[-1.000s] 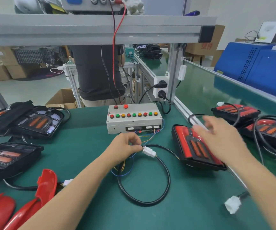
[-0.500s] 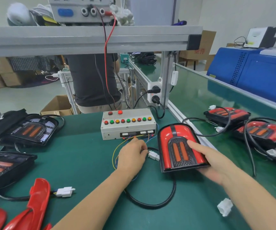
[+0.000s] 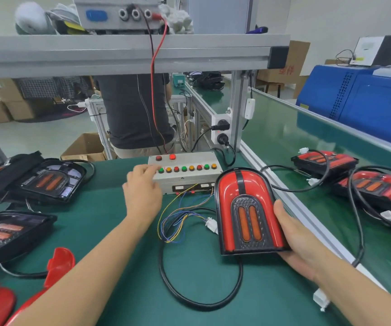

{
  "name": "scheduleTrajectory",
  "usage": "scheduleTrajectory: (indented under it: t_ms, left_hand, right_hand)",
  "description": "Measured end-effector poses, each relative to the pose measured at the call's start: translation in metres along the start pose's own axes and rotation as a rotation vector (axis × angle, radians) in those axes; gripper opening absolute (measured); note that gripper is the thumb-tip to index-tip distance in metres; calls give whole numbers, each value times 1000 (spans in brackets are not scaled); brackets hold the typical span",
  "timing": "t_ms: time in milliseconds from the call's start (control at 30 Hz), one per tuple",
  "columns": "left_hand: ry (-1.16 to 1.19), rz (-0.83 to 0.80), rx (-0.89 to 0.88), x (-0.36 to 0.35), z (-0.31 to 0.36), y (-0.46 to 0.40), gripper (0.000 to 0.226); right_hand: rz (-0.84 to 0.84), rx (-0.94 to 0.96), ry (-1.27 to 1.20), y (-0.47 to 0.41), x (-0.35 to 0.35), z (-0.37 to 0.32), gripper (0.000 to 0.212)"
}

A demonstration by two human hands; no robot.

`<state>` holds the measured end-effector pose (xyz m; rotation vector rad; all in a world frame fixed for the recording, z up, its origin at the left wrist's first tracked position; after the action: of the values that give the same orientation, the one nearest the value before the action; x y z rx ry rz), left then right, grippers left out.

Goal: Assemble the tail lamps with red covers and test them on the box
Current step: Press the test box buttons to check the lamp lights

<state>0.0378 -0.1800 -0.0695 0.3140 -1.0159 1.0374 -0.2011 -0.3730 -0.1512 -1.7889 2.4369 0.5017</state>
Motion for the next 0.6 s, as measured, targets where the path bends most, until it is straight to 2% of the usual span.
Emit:
scheduleTrajectory:
  t_ms: [67, 167, 400, 600]
  left_hand:
    - [-55, -36, 58, 2, -13, -7, 62]
    - [-175, -122, 84, -4, -24, -13, 68]
    - [-450, -221, 51, -16, -25, -29, 65]
    - [-516, -232, 50, -17, -24, -38, 57]
  right_hand:
    - [5, -14, 32, 0, 1, 2, 57]
    - [6, -28, 29, -2, 2, 5, 58]
    - [40, -40, -6, -3, 5, 7, 60]
    - [38, -13, -76, -9, 8, 10, 65]
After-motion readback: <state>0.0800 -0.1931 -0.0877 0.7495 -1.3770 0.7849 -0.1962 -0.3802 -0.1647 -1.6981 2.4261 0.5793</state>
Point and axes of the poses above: each hand's wrist, its own y-axis away from the middle knuckle, its own x-axis out of the back of the hand, z = x × y, the point moved 8 cm from there along -y, towards the middle knuckle, and after that the axes turned 15 degrees about -z, right-handed, at the moved point
